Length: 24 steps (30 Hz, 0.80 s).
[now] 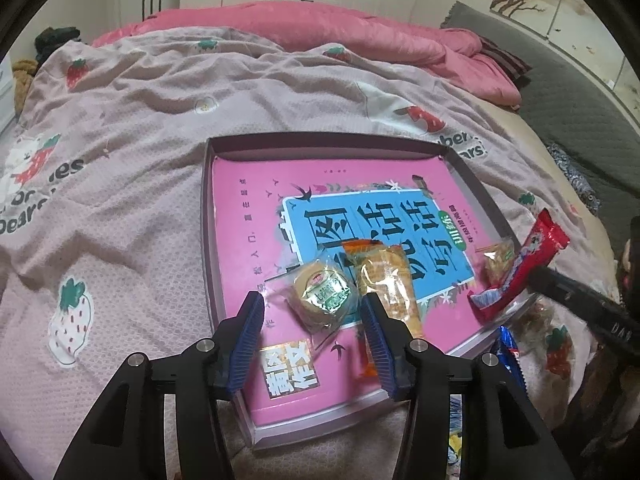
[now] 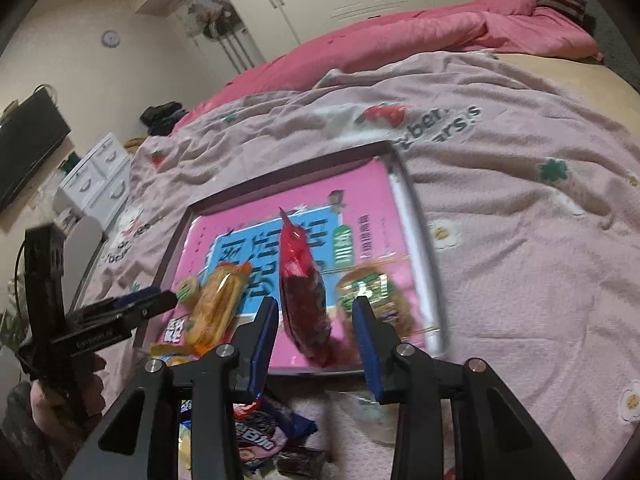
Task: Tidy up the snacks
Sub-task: 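Open the left tool to drop the bun on the book while the right tool releases the red bag, then withdraw both open tools from the tray toward the snack pile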
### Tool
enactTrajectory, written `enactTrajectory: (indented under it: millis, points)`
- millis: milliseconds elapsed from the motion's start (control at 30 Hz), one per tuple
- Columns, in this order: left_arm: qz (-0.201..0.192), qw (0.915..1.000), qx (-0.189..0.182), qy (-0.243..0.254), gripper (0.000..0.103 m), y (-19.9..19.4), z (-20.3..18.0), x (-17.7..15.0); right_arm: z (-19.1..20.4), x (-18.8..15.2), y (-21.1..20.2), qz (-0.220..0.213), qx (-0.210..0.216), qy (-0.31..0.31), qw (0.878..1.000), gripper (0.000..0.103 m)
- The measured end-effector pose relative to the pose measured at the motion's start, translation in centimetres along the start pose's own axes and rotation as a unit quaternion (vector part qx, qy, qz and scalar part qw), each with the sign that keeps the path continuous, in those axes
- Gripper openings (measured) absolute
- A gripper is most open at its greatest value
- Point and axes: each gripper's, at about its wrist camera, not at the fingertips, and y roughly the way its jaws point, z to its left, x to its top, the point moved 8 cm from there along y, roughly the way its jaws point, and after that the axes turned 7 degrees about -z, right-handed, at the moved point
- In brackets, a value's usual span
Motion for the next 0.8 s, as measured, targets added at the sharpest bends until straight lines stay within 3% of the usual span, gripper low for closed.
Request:
enactTrajectory:
  millis: [633,800]
  points:
    - [-0.009,0.9997,-0.021,0.004,0.053,-1.8,-1.4,0.1,3.4,-0.6,2.2,0.015,0.005,-0.039,0.999,0.031]
    - [-0.014,0.9994,-0.031,0.004,0.053,-2.3,-1.8,0.2,5.6,0.2,0.8,-0.004,0.034,-0.050,0.998,0.031]
